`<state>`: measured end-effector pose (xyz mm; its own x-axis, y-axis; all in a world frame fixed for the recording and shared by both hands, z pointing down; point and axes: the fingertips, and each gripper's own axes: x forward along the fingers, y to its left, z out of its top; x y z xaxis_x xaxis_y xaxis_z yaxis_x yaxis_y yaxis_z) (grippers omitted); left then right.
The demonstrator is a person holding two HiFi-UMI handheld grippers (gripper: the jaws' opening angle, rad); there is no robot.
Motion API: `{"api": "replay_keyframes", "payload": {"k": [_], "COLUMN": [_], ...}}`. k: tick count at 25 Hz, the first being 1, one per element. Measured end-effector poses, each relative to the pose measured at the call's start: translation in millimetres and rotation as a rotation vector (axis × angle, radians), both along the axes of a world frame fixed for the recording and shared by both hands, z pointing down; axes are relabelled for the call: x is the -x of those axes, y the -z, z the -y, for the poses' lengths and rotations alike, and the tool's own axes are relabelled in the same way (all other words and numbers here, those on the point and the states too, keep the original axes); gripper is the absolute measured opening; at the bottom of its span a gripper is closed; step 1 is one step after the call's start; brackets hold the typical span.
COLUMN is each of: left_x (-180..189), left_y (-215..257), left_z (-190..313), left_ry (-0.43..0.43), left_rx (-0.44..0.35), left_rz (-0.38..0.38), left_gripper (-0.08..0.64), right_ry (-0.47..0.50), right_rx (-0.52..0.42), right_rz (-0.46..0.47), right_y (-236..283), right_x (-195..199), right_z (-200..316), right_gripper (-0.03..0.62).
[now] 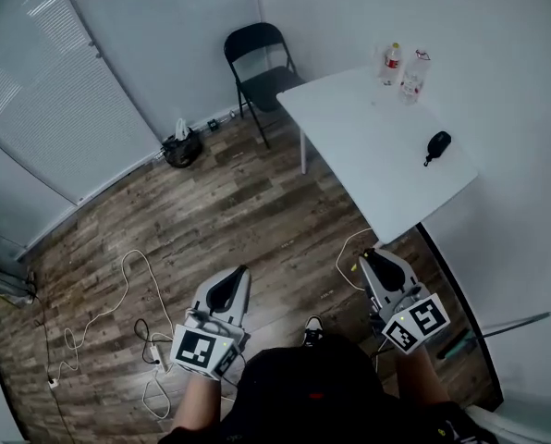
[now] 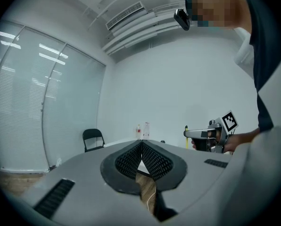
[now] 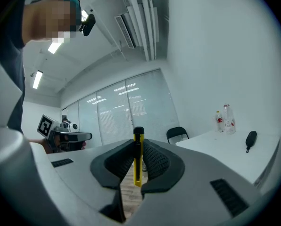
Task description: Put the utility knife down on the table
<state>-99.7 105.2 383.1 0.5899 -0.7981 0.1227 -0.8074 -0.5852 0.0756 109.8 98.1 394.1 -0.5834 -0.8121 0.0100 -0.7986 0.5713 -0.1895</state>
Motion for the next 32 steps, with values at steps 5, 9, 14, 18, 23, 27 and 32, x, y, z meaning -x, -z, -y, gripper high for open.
{"api": "replay_keyframes", "payload": {"k": [5, 9, 14, 18, 23, 27, 32], "left_x": [-18.2, -27.3, -25.7, -32.8, -19.3, -5.2, 3.7], "left_y": [-15.4, -20.6, -29.9, -31.8, -28.2, -22.3, -19.3], "left_z": [43.7, 75.4, 134.5, 191.7, 280.2, 346.0, 417.6], "left_ry": [0.009, -0.001, -0.038, -0.109, -0.189, -0.275, -0.376], "left_rx": [0.032, 0.041, 0.041, 0.041, 0.042, 0.037, 0.014], "left_rz": [0.022, 0.016, -0.001, -0.005, -0.001, 0.007, 0.019], "left_gripper": [0.023, 0.023, 0.023, 0.023, 0.023, 0.023, 0.023], "right_ry": [0.030, 0.028, 0.002, -0.060, -0.133, -0.198, -0.299], "right_rx": [-0.015, 0.003, 0.011, 0.030, 0.031, 0.037, 0.048], "right_rz": [0.008, 0.008, -0.010, -0.023, -0.027, -0.041, -0.057], "right_y": [-0.7, -12.2, -17.8, -21.2, -12.8, -5.0, -5.2], "right_x": [-12.3, -18.8, -16.9, -21.0, -1.9, 19.4, 34.4], "right_z": [50.4, 78.2, 124.7, 170.1, 244.1, 297.8, 345.8], "right_gripper": [0.066, 0.066, 0.066, 0.066, 0.066, 0.066, 0.066]}}
